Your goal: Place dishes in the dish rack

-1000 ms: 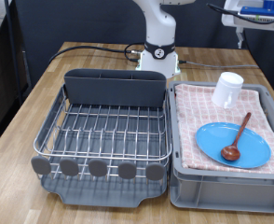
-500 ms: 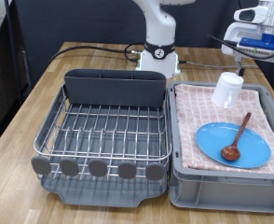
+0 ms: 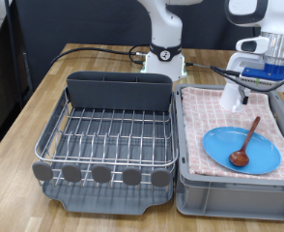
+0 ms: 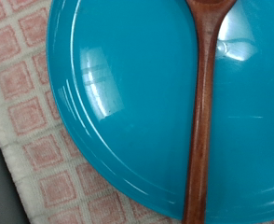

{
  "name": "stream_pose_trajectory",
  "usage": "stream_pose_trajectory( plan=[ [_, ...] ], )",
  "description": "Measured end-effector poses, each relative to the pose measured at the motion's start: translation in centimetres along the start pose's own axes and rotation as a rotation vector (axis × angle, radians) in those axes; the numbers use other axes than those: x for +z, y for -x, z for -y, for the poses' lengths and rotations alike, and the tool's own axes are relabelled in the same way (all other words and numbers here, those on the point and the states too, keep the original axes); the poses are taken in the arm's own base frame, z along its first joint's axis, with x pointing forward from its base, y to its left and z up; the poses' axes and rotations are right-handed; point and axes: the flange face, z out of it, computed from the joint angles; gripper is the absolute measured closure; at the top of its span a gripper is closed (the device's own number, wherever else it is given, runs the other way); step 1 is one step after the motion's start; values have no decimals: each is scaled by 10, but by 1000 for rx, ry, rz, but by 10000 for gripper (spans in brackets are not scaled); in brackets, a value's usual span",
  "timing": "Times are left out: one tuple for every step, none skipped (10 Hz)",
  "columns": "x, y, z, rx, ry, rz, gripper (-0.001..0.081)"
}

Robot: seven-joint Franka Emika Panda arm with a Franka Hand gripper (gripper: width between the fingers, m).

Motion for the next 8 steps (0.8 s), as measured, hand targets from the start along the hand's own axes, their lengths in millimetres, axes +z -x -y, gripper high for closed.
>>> stream_pose_trajectory(
  plan=[
    [5,0,0,-2,-11,10,4],
    [6,0,0,-1,-7,9,4],
    [6,0,-1,-9,-3,2,4],
    [9,0,-2,-17,0,-9,4],
    [13,1,-4,-23,2,-22,4],
    [18,2,-5,-17,5,-28,4],
    [23,3,-7,-20,-3,-31,4],
    [28,4,-8,-21,-13,-36,4]
  ],
)
